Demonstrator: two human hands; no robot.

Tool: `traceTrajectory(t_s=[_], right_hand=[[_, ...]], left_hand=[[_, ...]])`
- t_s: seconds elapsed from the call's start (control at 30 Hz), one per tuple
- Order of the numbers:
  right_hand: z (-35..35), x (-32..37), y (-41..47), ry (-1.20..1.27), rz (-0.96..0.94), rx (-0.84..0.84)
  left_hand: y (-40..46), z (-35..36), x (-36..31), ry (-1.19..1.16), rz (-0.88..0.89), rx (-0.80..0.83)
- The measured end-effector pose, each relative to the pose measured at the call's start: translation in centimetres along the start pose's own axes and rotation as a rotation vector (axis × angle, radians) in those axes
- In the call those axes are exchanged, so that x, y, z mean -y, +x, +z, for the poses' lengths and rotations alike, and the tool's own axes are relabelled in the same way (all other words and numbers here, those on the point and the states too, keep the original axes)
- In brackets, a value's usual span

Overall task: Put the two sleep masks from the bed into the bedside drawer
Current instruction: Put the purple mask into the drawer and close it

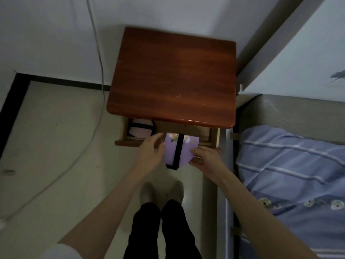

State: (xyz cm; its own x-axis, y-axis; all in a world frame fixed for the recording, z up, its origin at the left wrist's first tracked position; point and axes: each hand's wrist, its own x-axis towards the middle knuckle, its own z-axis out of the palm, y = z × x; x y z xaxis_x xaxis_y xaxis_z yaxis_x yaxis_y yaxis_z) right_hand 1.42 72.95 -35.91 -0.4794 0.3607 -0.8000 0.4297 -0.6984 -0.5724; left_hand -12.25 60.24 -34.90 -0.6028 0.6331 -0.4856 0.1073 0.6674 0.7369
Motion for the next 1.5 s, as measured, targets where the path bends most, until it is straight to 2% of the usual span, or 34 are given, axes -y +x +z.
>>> traceTrajectory(t_s=[0.13, 0.23, 0.47, 0.6, 0.73, 0.8, 0.87, 0.93, 1.03, 1.13, 1.2, 1.37, 1.5], right_hand=[[-0.4, -0.8, 4.8, 0.150, 0.010, -0.145], [0.3, -0.7, 7.1, 0.156, -0.002, -0.181], [2.3, 0.6, 10.5, 0.129, 0.026, -0.351], [2.7, 0.1, 10.4, -0.313, 0.010, -0.476], [3.0, -2.0, 7.4, -0.778, -0.331, -0.402], [2.8, -3.2, 6.4, -1.165, -0.485, -0.318], [2.3, -3.9, 6.2, -1.569, -0.556, -0.290], [2.1, -3.6, 6.2, -1.770, -0.610, -0.365], [2.1, -2.8, 6.2, -1.817, -0.677, -0.514], [1.7, -2.2, 6.2, -1.813, -0.900, -0.631], [1.6, -1.3, 6.4, -1.826, -0.974, -0.668], [2.4, 0.5, 7.5, -1.899, -0.872, -0.607], [2.8, 1.6, 8.6, -1.883, -0.848, -0.674]], left_hand=[[2.3, 0.8, 5.0, 0.383, 0.198, -0.019], [3.0, 0.8, 7.9, 0.633, 0.228, 0.016], [3.6, 0.4, 9.5, 0.699, 0.376, -0.076], [4.5, 0.0, 9.4, 0.694, 0.420, -0.096], [5.2, -0.4, 9.5, 0.755, 0.483, -0.132], [5.3, -0.6, 9.8, 0.834, 0.521, -0.179], [5.4, -0.6, 10.0, 0.904, 0.512, -0.228], [5.4, -0.6, 10.0, 0.922, 0.500, -0.264], [5.3, -0.7, 9.8, 0.894, 0.519, -0.321], [5.9, -1.7, 8.9, 0.880, 0.559, -0.380], [6.7, -2.7, 7.8, 0.899, 0.553, -0.364], [8.9, -4.1, 5.8, 0.919, 0.507, -0.238], [10.3, -3.5, 4.8, 0.901, 0.446, -0.264]])
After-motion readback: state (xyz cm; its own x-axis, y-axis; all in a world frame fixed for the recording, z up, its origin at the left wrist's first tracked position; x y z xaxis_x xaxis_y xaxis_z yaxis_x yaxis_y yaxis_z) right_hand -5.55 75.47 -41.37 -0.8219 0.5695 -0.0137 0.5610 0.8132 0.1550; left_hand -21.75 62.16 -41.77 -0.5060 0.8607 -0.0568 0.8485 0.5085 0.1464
